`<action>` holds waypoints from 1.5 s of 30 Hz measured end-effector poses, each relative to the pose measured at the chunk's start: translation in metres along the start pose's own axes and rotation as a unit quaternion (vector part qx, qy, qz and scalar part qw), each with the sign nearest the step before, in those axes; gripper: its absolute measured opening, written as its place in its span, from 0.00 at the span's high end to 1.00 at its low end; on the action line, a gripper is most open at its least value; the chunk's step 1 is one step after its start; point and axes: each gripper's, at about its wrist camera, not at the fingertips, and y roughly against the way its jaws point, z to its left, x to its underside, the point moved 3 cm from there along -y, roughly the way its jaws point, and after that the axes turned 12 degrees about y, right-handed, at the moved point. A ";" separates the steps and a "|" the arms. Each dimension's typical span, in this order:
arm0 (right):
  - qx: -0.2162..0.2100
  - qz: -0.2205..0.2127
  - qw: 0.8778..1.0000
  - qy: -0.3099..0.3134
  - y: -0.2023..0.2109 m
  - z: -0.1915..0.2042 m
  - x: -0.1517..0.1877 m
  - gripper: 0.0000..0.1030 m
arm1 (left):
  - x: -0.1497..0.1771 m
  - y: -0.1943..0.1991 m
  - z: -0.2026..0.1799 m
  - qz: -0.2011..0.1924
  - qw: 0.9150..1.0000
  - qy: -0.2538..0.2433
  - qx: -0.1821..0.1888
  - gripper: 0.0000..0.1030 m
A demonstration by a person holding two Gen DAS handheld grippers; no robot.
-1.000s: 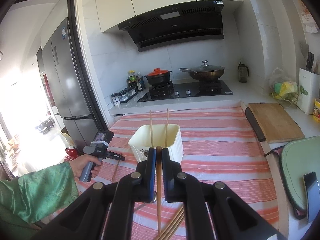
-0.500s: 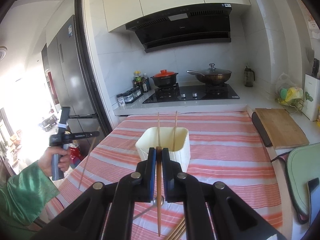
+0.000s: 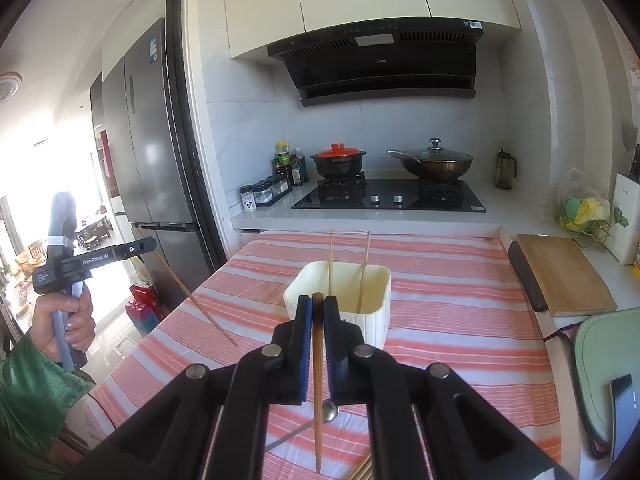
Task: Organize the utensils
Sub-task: 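Open both tools to release the chopsticks into the holder, then withdraw both tools from the holder back over the loose utensils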
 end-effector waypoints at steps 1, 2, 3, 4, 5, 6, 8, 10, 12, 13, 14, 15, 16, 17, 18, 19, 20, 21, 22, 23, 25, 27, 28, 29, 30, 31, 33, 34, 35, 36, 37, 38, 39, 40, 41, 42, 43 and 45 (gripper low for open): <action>0.005 -0.002 1.000 0.002 -0.003 -0.002 -0.006 0.94 | -0.004 0.002 -0.004 -0.007 1.000 0.001 0.007 0.97; 0.009 -0.008 1.000 0.002 -0.005 -0.004 -0.013 0.94 | -0.010 0.004 -0.011 -0.016 1.000 0.000 0.016 0.97; 0.013 -0.017 1.000 0.003 -0.007 -0.007 -0.022 0.94 | -0.017 0.006 -0.019 -0.024 0.999 -0.003 0.023 0.97; 0.017 -0.030 0.999 0.006 -0.008 -0.009 -0.033 0.94 | -0.024 0.006 -0.027 -0.033 0.999 -0.004 0.032 0.97; 0.025 -0.045 0.999 0.009 -0.010 -0.012 -0.045 0.94 | -0.031 0.006 -0.034 -0.042 0.998 -0.005 0.040 0.97; 0.032 -0.062 0.997 0.013 -0.012 -0.014 -0.057 0.94 | -0.037 0.004 -0.043 -0.048 0.998 -0.008 0.049 0.97; 0.047 -0.092 0.994 0.023 -0.020 -0.020 -0.081 0.94 | -0.047 -0.003 -0.058 -0.064 0.996 -0.015 0.058 0.97; 0.058 -0.118 0.991 0.027 -0.034 -0.026 -0.101 0.94 | -0.056 -0.017 -0.071 -0.077 0.995 -0.030 0.056 0.97; 0.070 -0.136 0.988 0.024 -0.052 -0.034 -0.115 0.94 | -0.060 -0.037 -0.079 -0.072 0.995 -0.039 0.048 0.97; 0.074 -0.141 0.987 0.023 -0.062 -0.038 -0.120 0.94 | -0.061 -0.051 -0.082 -0.060 0.996 -0.042 0.044 0.97; 0.077 -0.143 0.987 0.021 -0.074 -0.041 -0.123 0.94 | -0.061 -0.065 -0.082 -0.046 0.997 -0.045 0.037 0.97; 0.080 -0.142 0.987 0.017 -0.086 -0.046 -0.124 0.94 | -0.059 -0.079 -0.081 -0.035 0.998 -0.046 0.029 0.97; 0.080 -0.138 0.987 0.012 -0.099 -0.050 -0.123 0.94 | -0.057 -0.094 -0.080 -0.021 0.998 -0.050 0.020 0.97; 0.079 -0.131 0.988 0.010 -0.113 -0.054 -0.120 0.94 | -0.055 -0.109 -0.079 -0.008 0.998 -0.054 0.012 0.97; 0.080 -0.123 0.989 0.011 -0.127 -0.058 -0.116 0.94 | -0.052 -0.123 -0.076 0.004 0.998 -0.056 0.003 0.97; 0.082 -0.112 0.990 0.013 -0.142 -0.062 -0.110 0.94 | -0.048 -0.139 -0.073 0.022 0.998 -0.056 -0.004 0.97; 0.081 -0.093 0.992 0.014 -0.158 -0.066 -0.104 0.94 | -0.044 -0.154 -0.069 0.040 0.998 -0.054 -0.008 0.97; 0.079 -0.070 0.994 0.011 -0.174 -0.071 -0.096 0.94 | -0.040 -0.167 -0.064 0.055 0.997 -0.049 -0.014 0.97; 0.076 -0.048 0.996 0.003 -0.189 -0.077 -0.088 0.94 | -0.036 -0.180 -0.059 0.072 0.996 -0.044 -0.021 0.97; 0.067 -0.024 0.997 -0.009 -0.204 -0.083 -0.079 0.94 | -0.032 -0.193 -0.055 0.090 0.995 -0.039 -0.026 0.97; 0.055 0.021 0.998 -0.035 -0.229 -0.094 -0.063 0.94 | -0.023 -0.214 -0.045 0.119 0.992 -0.027 -0.038 0.96; 0.040 0.059 0.996 -0.056 -0.248 -0.102 -0.051 0.93 | -0.017 -0.230 -0.036 0.138 0.989 -0.011 -0.054 0.96; 0.040 0.073 0.995 -0.063 -0.254 -0.105 -0.046 0.92 | -0.016 -0.235 -0.032 0.143 0.988 -0.002 -0.058 0.92; 0.044 0.080 0.993 -0.068 -0.256 -0.108 -0.042 0.91 | -0.015 -0.237 -0.029 0.146 0.987 0.007 -0.062 0.81; 0.048 0.082 0.993 -0.073 -0.256 -0.110 -0.042 0.82 | -0.015 -0.235 -0.026 0.147 0.987 0.017 -0.066 0.72; 0.051 0.077 0.993 -0.076 -0.251 -0.109 -0.042 0.77 | -0.015 -0.230 -0.024 0.142 0.987 0.025 -0.067 0.56; 0.051 0.052 0.994 -0.079 -0.231 -0.107 -0.045 0.60 | -0.015 -0.211 -0.021 0.128 0.989 0.025 -0.066 0.46; 0.053 0.045 0.995 -0.073 -0.220 -0.105 -0.047 0.60 | -0.015 -0.205 -0.020 0.129 0.989 0.019 -0.068 0.46; 0.055 0.044 0.995 -0.064 -0.209 -0.102 -0.048 0.60 | -0.013 -0.194 -0.019 0.132 0.989 0.010 -0.070 0.45; 0.055 0.047 0.996 -0.053 -0.198 -0.099 -0.047 0.60 | -0.008 -0.181 -0.017 0.137 0.988 -0.001 -0.072 0.43; 0.053 0.054 0.996 -0.042 -0.185 -0.094 -0.043 0.60 | -0.001 -0.164 -0.014 0.144 0.987 -0.016 -0.072 0.38; 0.049 0.064 0.996 -0.030 -0.172 -0.089 -0.037 0.60 | 0.008 -0.147 -0.011 0.149 0.986 -0.031 -0.072 0.33; 0.044 0.078 0.996 -0.017 -0.159 -0.083 -0.027 0.59 | 0.018 -0.129 -0.007 0.154 0.984 -0.049 -0.074 0.30; 0.039 0.094 0.995 -0.001 -0.146 -0.076 -0.015 0.59 | 0.031 -0.109 -0.002 0.158 0.982 -0.069 -0.078 0.27; 0.035 0.109 0.993 0.014 -0.131 -0.069 -0.001 0.58 | 0.045 -0.090 0.003 0.161 0.980 -0.087 -0.085 0.24; 0.034 0.123 0.991 0.031 -0.117 -0.061 0.016 0.58 | 0.061 -0.073 0.009 0.163 0.977 -0.103 -0.094 0.23; 0.037 0.135 0.989 0.047 -0.102 -0.055 0.032 0.58 | 0.079 -0.056 0.016 0.166 0.974 -0.115 -0.104 0.21; 0.059 0.154 0.983 0.077 -0.073 -0.041 0.071 0.58 | 0.115 -0.029 0.028 0.172 0.970 -0.126 -0.120 0.21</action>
